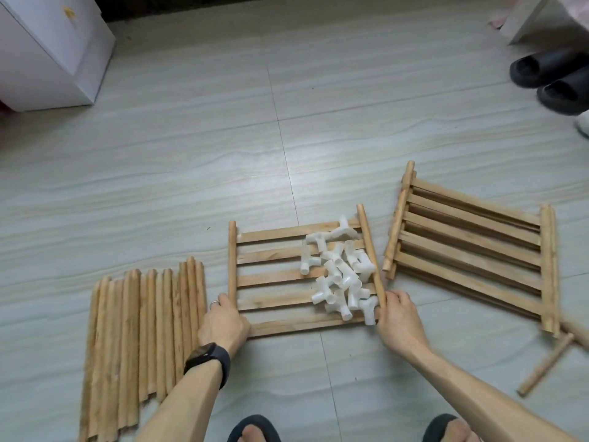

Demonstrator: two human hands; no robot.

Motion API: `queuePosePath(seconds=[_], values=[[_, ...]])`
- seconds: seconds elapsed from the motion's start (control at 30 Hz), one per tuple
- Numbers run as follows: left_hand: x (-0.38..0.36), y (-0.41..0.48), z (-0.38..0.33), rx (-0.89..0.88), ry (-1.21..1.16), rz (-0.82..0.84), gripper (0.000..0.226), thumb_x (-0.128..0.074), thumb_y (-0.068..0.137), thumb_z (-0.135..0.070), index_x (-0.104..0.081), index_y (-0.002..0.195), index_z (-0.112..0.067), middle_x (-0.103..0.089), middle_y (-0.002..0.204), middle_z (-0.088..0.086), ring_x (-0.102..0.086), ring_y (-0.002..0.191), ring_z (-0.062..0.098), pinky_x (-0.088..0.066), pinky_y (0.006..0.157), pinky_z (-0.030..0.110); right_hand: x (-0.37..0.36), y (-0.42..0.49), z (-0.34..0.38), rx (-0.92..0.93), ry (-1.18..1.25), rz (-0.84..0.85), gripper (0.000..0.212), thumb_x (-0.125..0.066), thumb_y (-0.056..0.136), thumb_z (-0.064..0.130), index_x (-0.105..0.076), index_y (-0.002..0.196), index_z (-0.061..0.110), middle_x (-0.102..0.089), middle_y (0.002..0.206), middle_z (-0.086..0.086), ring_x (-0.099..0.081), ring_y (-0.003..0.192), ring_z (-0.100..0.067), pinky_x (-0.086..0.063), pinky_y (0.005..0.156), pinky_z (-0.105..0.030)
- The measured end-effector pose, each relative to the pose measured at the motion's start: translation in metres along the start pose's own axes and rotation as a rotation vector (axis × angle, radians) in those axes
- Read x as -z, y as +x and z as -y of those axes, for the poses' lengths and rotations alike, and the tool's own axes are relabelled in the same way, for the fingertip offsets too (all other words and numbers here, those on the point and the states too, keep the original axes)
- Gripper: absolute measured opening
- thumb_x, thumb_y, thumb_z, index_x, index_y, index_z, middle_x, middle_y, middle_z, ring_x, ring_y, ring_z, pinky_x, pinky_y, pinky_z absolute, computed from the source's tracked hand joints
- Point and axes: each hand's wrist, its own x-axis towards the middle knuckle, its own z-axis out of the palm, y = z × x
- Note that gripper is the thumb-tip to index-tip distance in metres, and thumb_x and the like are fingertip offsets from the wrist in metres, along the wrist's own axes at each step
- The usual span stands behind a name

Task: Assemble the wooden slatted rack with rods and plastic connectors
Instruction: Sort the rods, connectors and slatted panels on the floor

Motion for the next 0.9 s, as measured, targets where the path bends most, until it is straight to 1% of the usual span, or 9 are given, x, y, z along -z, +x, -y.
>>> queuePosePath(seconds=[0.1,0.23,0.33,0.47,0.57,0.73,0.8,0.87,0.9], values=[[-0.004,-0.002,0.007,0.005,0.026,-0.009,0.032,-0.042,0.093,-0.013,-0.04,0.125,-0.009,-0.054,0.123,0.016,-0.058,0.102,0.035,-0.048,0.077,0.039,0.0,-0.003,0.0,0.04,-0.058,0.033,0.045,-0.047,0.098,0.014,-0.048,0.142,0.004,-0.041,0.145,-0.013,-0.047,0.126,-0.033,-0.039,0.108,-0.038],[-0.003,-0.004,0.008,0.011,-0.006,-0.024,0.03,-0.038,0.095,-0.007,-0.04,0.125,-0.007,-0.053,0.123,0.018,-0.059,0.101,0.037,-0.051,0.08,0.043,-0.002,-0.008,0.001,0.103,-0.137,0.06,0.044,-0.049,0.097,0.015,-0.045,0.14,0.011,-0.035,0.147,-0.009,-0.045,0.126,-0.03,-0.044,0.104,-0.037],[0.001,-0.003,0.006,0.005,-0.017,-0.038,0.029,-0.038,0.096,-0.006,-0.041,0.125,-0.007,-0.052,0.124,0.019,-0.06,0.101,0.037,-0.05,0.08,0.042,-0.001,-0.012,-0.001,0.123,-0.132,0.053,0.041,-0.051,0.098,0.02,-0.042,0.138,0.016,-0.036,0.141,-0.006,-0.051,0.116,-0.028,-0.049,0.096,-0.039],[0.0,-0.005,0.004,-0.023,-0.01,-0.068,0.022,-0.039,0.098,-0.009,-0.042,0.12,-0.009,-0.052,0.119,0.016,-0.057,0.09,0.032,-0.048,0.076,0.041,0.001,-0.017,-0.007,0.116,-0.093,0.041,0.038,-0.048,0.102,0.027,-0.039,0.139,0.023,-0.041,0.119,-0.002,-0.059,0.087,-0.023,-0.055,0.077,-0.04],[-0.004,-0.007,0.003,-0.054,0.007,-0.104,0.014,-0.041,0.1,-0.014,-0.043,0.114,-0.013,-0.054,0.114,0.012,-0.049,0.081,0.027,-0.044,0.07,0.039,0.0,-0.022,-0.012,0.091,-0.085,0.017,0.033,-0.044,0.103,0.029,-0.039,0.135,0.025,-0.043,0.112,-0.002,-0.06,0.082,-0.025,-0.055,0.075,-0.045],[-0.008,-0.007,-0.001,-0.07,0.011,-0.122,0.015,-0.04,0.101,-0.014,-0.044,0.115,-0.013,-0.053,0.114,0.01,-0.05,0.081,0.025,-0.042,0.067,0.037,0.001,-0.024,-0.013,0.085,-0.122,0.008,0.032,-0.044,0.103,0.028,-0.039,0.133,0.022,-0.042,0.11,-0.003,-0.057,0.079,-0.024,-0.055,0.072,-0.044],[-0.01,-0.008,-0.004,-0.046,-0.006,-0.128,0.024,-0.041,0.099,-0.014,-0.043,0.123,-0.011,-0.05,0.122,0.012,-0.052,0.09,0.027,-0.047,0.072,0.039,0.003,-0.023,-0.012,0.089,-0.172,0.019,0.035,-0.045,0.102,0.028,-0.037,0.135,0.02,-0.043,0.114,-0.004,-0.055,0.086,-0.024,-0.054,0.073,-0.041],[-0.01,-0.011,-0.01,-0.058,-0.008,-0.183,0.044,-0.048,0.096,-0.019,-0.037,0.137,-0.011,-0.044,0.137,0.014,-0.051,0.113,0.032,-0.05,0.085,0.043,0.006,-0.024,-0.009,0.093,-0.217,0.024,0.042,-0.046,0.1,0.029,-0.035,0.14,0.02,-0.042,0.122,-0.005,-0.053,0.099,-0.024,-0.053,0.077,-0.038],[-0.009,-0.013,-0.015,-0.115,0.014,-0.234,0.056,-0.053,0.094,-0.023,-0.032,0.144,-0.013,-0.038,0.146,0.016,-0.046,0.124,0.034,-0.049,0.093,0.044,0.008,-0.024,-0.008,0.105,-0.233,0.006,0.048,-0.048,0.098,0.03,-0.033,0.143,0.02,-0.041,0.127,-0.005,-0.052,0.106,-0.025,-0.052,0.08,-0.037]])
